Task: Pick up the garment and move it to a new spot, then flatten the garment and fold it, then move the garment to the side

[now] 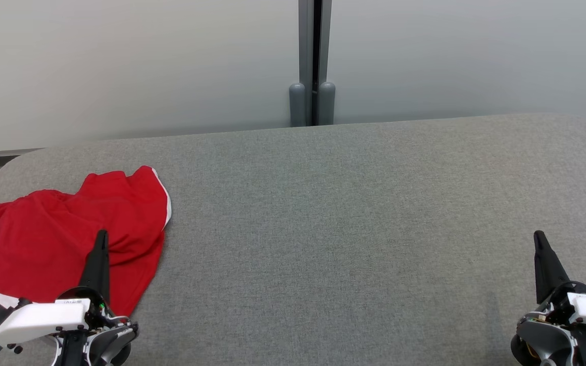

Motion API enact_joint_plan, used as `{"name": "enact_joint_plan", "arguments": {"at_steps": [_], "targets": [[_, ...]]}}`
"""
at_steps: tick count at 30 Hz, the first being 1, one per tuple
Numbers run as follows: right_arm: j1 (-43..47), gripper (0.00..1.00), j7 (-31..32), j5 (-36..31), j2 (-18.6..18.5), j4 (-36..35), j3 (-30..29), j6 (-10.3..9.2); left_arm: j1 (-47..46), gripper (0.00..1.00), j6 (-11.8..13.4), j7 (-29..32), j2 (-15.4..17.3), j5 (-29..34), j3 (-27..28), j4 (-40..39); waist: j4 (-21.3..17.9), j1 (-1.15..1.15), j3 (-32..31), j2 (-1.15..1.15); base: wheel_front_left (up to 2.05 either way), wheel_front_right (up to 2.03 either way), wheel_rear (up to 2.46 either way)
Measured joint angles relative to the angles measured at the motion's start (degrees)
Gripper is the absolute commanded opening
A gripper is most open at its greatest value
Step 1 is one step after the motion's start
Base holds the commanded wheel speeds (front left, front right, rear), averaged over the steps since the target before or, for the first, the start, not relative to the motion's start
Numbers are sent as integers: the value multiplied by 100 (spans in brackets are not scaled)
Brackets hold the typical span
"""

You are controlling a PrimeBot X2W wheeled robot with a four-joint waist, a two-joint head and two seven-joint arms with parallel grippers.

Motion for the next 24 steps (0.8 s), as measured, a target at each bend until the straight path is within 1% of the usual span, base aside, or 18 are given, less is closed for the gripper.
{"name": "enact_joint_plan", "arguments": {"at_steps": [24], "targets": [[0, 0, 0, 0, 0, 0, 0, 0, 0, 0, 0, 0, 0, 0, 0, 0, 0, 0, 0, 0, 0, 0, 0]]}}
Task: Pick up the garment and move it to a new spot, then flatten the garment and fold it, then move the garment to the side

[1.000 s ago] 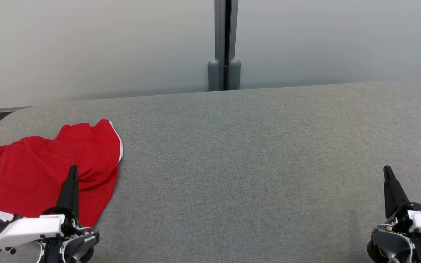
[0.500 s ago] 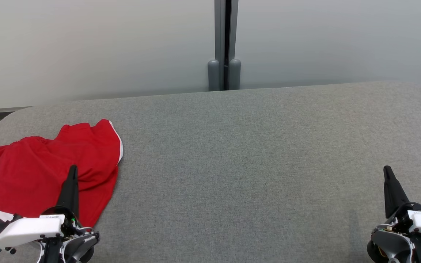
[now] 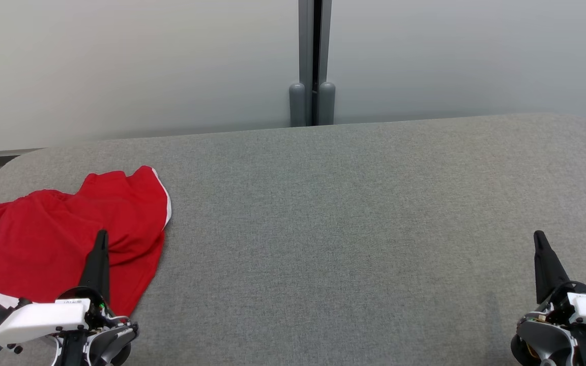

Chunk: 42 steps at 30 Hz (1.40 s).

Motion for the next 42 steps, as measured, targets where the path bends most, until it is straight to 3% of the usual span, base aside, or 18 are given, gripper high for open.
{"name": "enact_joint_plan", "arguments": {"at_steps": [42], "targets": [[-1, 0, 0, 0, 0, 0, 0, 0, 0, 0, 0, 0, 0, 0, 0, 0, 0, 0, 0, 0, 0, 0, 0]]}}
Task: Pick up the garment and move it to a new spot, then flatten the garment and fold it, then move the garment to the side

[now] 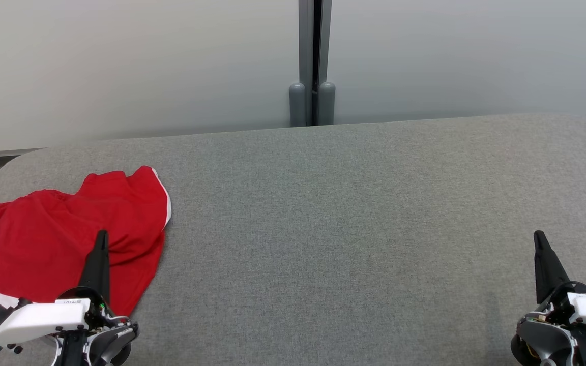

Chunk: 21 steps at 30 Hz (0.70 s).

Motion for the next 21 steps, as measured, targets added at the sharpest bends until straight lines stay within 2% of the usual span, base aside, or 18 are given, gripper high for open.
{"name": "enact_joint_plan", "arguments": {"at_steps": [15, 16, 21], "targets": [[0, 0, 0, 0, 0, 0, 0, 0, 0, 0, 0, 0, 0, 0, 0, 0, 0, 0, 0, 0, 0, 0, 0], [0, 100, 0, 0, 0, 0, 0, 0, 0, 100, 0, 0, 0, 0, 0, 0, 0, 0, 0, 0, 0, 0, 0], [231, 100, -2, 8, 71, 234, 7, -1, 267, 100, 12, -5, -87, 0, -25, 242, -1, 0, 2, 0, 0, 0, 0]]}}
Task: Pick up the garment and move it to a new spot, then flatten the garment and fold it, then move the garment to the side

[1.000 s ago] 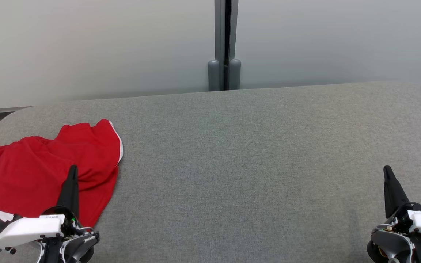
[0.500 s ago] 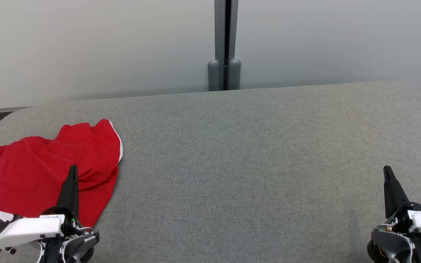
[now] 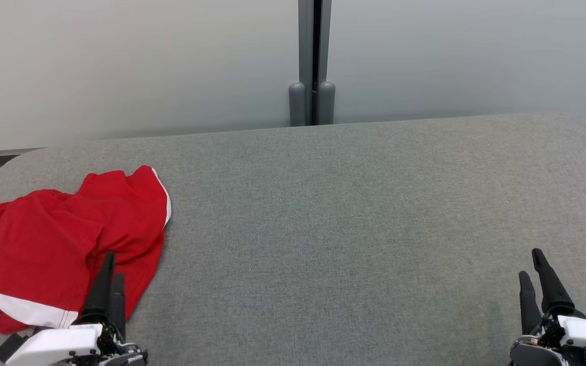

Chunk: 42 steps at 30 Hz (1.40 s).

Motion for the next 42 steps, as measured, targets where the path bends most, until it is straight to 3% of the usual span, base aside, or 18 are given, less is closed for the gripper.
{"name": "enact_joint_plan", "arguments": {"at_steps": [12, 31, 42], "targets": [[68, 100, -346, -617, 19, -115, 171, 0, 79, 100, 7, -357, -27, 121, -104, -201, -14, 0, 8, 0, 0, 0, 0], [-63, 100, -770, -3198, -73, -832, 342, 0, 49, 100, 5, -781, -3, 1148, 129, -756, -25, 0, 15, 0, 0, 0, 0], [-173, 100, -996, -4663, -193, -1312, 593, 0, -63, 100, 4, -1006, 26, 2169, 130, -1373, -33, 0, 49, 0, 0, 0, 0]]}}
